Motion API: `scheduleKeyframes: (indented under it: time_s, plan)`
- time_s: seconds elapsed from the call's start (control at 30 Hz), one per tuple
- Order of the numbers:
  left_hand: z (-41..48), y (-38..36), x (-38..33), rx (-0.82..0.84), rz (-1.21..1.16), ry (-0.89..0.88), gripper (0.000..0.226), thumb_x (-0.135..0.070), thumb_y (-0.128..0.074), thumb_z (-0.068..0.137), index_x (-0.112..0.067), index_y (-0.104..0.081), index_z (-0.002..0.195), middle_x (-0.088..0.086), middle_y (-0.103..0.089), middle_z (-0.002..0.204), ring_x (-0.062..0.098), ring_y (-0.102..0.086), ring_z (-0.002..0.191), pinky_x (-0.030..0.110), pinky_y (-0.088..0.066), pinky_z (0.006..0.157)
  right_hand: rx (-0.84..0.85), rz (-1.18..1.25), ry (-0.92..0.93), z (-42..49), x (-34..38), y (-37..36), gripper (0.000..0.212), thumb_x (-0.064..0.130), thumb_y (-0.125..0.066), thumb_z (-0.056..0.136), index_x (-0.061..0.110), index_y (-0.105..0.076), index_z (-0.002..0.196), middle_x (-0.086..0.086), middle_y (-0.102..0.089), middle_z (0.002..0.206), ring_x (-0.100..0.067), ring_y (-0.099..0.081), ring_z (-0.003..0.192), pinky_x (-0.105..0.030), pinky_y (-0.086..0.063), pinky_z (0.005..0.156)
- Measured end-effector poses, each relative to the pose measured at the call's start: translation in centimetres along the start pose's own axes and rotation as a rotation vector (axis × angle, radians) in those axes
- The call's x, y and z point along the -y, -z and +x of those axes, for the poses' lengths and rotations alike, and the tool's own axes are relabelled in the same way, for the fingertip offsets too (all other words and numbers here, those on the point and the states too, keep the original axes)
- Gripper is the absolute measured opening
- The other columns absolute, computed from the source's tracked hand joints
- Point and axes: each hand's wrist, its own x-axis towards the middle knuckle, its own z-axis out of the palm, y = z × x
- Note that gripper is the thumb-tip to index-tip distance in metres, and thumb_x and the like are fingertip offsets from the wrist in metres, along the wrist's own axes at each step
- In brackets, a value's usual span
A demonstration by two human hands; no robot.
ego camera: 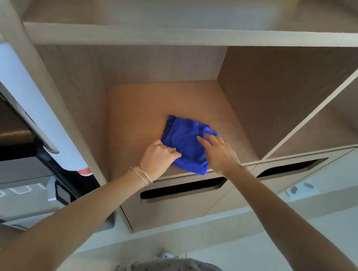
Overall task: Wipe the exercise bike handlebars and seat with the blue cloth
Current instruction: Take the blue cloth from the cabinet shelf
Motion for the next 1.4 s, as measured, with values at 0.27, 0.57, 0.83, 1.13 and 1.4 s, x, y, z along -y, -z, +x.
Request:
scheduleKeyframes:
  time_s: [0.27,0.57,0.83,1.13,1.4]
  plan:
    - [-5.5,-0.3,0.7,0.065,-0.220,0.270,0.047,-0.021,-0.057,0.087,-0.013,-0.048,0.132,0.006,-0.052,0.138,0.018,-0.047,0.128,0.033,-0.044,0.097,0.196,0.112,0.073,3.4,5.5,-1.8,0.063,0.059,-0.035,0.091,0.041,-0.010,0.145,-0.004,-0.001,0.159,-0.035,0.003,0.143,-0.065,0.000,0.109]
    - [-6.3,-1.0,0.5,0.090,-0.248,0.307,0.056,-0.021,-0.048,0.091,-0.012,-0.029,0.143,0.005,-0.025,0.155,0.019,-0.024,0.142,0.032,-0.028,0.114,0.015,0.175,0.161,0.8,6.2,-2.6,0.070,0.054,-0.045,0.090,0.017,-0.025,0.146,-0.015,-0.014,0.156,-0.033,-0.002,0.145,-0.058,-0.002,0.116]
    - [-6.0,-1.1,0.5,0.035,-0.283,0.097,0.057,-0.016,-0.080,0.065,-0.010,-0.062,0.119,0.008,-0.062,0.126,0.025,-0.057,0.121,0.040,-0.046,0.100,-0.247,0.273,0.326,-4.2,3.5,-3.8,0.063,0.015,-0.084,0.065,0.006,-0.060,0.122,-0.018,-0.055,0.131,-0.036,-0.049,0.125,-0.052,-0.043,0.101]
    - [-4.9,-1.3,0.3,-0.015,-0.373,0.073,0.045,-0.011,-0.078,0.059,-0.016,-0.066,0.102,0.001,-0.067,0.104,0.021,-0.065,0.094,0.032,-0.053,0.081,-0.397,0.374,0.108,-4.2,5.9,-3.5,0.044,-0.002,-0.080,0.052,0.012,-0.071,0.093,-0.005,-0.069,0.100,-0.024,-0.067,0.092,-0.028,-0.056,0.068]
    - [-6.1,-0.3,0.9,-0.171,-0.446,0.024,0.032,-0.001,-0.074,0.056,-0.017,-0.068,0.083,-0.006,-0.068,0.077,0.017,-0.064,0.070,0.026,-0.051,0.055,-0.495,0.485,0.014,-7.4,8.5,-2.6,0.030,0.002,-0.074,0.067,0.008,-0.071,0.096,-0.006,-0.070,0.093,-0.026,-0.067,0.083,-0.035,-0.056,0.068]
